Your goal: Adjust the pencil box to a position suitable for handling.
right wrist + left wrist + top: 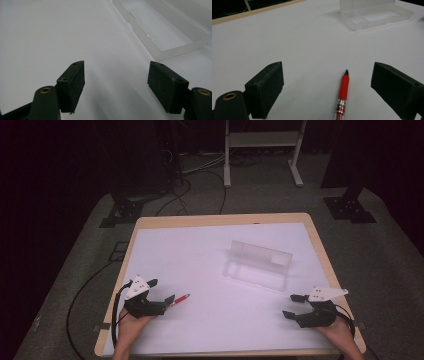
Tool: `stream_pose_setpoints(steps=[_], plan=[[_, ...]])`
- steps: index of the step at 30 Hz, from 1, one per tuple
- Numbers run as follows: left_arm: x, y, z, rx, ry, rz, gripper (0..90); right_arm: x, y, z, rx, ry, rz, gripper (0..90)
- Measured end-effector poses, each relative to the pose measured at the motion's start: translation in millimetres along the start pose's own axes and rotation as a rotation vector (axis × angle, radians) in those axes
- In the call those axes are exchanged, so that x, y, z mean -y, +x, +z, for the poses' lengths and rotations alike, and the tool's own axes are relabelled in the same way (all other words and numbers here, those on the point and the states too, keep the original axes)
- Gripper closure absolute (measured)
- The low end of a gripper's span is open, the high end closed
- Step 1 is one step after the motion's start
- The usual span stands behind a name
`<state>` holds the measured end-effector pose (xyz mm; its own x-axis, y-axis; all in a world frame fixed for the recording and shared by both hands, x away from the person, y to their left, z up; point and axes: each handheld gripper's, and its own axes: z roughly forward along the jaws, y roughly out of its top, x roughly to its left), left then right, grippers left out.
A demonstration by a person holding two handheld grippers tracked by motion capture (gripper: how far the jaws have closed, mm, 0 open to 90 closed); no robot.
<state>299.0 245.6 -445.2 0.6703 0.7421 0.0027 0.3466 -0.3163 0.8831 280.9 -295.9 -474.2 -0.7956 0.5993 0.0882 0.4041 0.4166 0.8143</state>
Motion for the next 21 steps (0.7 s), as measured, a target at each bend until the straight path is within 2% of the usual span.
stream_pose_setpoints(steps=[9, 21], plan=[[-0.8, -1.3, 1.0, 0.009, 0.002, 0.012, 10.5, -11.2, 1.0, 1.4, 0.006, 0.007, -0.010, 29.2], [-1.2, -3.0, 0.2, 0.021, -0.002, 0.025, 10.3, -45.3, 2.4, 11.7, -0.010, 0.038, -0.068, 28.9]])
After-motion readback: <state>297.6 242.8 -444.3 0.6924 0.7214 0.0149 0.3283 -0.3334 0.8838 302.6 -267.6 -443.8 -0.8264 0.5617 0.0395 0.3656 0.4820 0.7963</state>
